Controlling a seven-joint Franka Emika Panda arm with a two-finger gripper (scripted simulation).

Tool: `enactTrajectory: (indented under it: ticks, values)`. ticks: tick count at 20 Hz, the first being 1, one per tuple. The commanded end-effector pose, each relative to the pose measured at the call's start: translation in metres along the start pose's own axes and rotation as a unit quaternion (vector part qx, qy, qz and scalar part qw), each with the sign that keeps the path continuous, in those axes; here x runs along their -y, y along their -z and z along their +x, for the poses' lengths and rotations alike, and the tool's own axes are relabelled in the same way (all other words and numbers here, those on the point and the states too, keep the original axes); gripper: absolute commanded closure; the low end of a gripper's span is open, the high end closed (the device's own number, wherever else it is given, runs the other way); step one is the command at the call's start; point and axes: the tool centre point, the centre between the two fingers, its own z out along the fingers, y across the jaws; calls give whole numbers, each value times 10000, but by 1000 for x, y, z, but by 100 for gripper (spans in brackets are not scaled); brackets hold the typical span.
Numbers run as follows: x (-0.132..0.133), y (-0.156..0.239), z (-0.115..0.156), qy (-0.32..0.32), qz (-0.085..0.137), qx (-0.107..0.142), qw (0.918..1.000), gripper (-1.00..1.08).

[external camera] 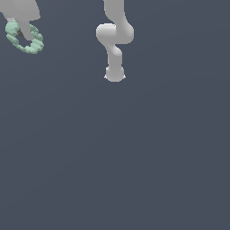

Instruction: Pick up the object and move it to a goal position.

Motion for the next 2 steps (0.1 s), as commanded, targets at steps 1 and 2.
enactTrajectory:
  ticks: [1, 2]
  values:
    - [0, 2, 1, 1, 0, 1, 10000, 108]
    - [0, 2, 1, 1, 0, 1, 10000, 108]
